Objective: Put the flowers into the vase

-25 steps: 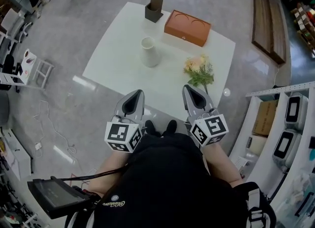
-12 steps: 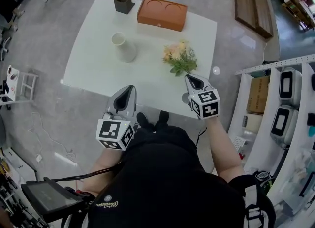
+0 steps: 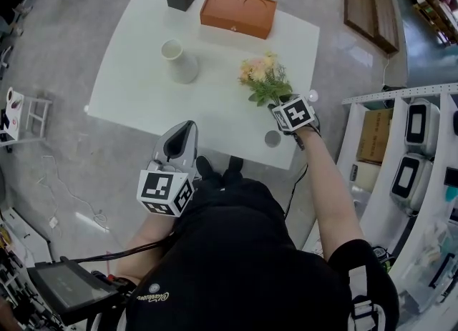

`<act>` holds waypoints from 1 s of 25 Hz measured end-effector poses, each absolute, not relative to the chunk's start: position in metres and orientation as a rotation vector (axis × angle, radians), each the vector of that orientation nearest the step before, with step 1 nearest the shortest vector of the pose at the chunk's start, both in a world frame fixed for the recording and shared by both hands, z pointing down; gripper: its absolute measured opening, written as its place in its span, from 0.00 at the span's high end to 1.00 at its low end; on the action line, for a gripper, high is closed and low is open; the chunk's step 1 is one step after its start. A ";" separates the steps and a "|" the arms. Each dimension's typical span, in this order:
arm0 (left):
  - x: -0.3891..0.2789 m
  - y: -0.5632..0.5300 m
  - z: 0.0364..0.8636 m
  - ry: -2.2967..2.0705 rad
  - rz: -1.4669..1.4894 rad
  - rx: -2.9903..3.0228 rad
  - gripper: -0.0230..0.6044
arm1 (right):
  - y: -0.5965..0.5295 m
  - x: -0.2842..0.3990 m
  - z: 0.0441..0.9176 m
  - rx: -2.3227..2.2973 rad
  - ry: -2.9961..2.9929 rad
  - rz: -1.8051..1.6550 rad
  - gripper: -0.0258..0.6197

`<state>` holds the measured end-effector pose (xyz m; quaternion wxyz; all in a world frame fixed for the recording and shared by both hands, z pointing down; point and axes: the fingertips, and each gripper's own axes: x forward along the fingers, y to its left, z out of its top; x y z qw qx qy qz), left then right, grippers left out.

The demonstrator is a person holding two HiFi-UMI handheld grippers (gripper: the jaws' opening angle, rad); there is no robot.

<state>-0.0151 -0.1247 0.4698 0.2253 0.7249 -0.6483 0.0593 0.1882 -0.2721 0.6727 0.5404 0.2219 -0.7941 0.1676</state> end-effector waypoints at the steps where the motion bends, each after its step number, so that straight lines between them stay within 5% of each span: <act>1: -0.016 -0.124 0.470 -1.788 0.164 1.999 0.95 | -0.275 0.189 0.677 0.518 -1.862 0.411 0.68; 25: -0.027 -0.118 0.467 -1.808 0.133 1.989 0.95 | -0.299 0.180 0.671 0.537 -1.856 0.569 0.91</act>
